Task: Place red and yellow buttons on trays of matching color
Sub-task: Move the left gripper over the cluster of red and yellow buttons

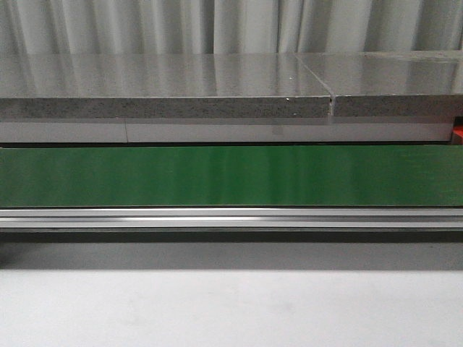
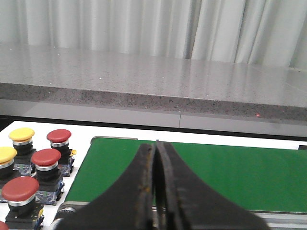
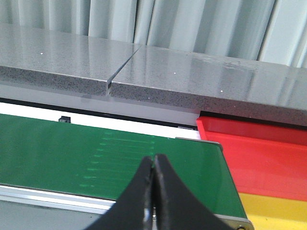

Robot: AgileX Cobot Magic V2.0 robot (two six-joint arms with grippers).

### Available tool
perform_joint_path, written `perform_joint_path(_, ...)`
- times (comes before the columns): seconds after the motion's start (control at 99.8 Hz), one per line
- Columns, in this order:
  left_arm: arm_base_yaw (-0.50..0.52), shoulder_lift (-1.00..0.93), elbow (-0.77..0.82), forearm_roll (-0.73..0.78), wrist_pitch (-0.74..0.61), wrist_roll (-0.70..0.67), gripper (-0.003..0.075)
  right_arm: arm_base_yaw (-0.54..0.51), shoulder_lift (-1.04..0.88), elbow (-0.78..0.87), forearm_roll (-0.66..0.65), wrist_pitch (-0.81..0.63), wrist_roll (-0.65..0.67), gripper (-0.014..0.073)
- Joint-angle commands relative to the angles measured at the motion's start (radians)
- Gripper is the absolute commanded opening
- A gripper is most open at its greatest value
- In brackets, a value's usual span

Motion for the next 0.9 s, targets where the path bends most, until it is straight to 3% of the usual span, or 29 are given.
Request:
perform_joint_path(0.0,-0.009,-0.04,0.032,0.0,-0.083,-0.009,-0.0019,0.001,0.0,-0.009,-0.009,-0.08,-0.001,-0.0068)
perform_joint_path(0.501,-0.009,-0.027,-0.052,-0.006,-0.095,-0.009,-0.0019,0.001,0.0,-0.009,-0.009,-0.08,-0.001,-0.0068)
perform_joint_path(0.782,-0.009,0.136,-0.332,-0.008,0.252,-0.009,-0.0019,0.001,0.0,-0.009,-0.009,-0.08,-0.001,-0.0068)
perform_joint_path(0.892,-0.009,0.249,-0.472,-0.008,0.453,-0.009,-0.0019,0.001,0.0,-0.009,-0.009,-0.08,-0.001,-0.0068)
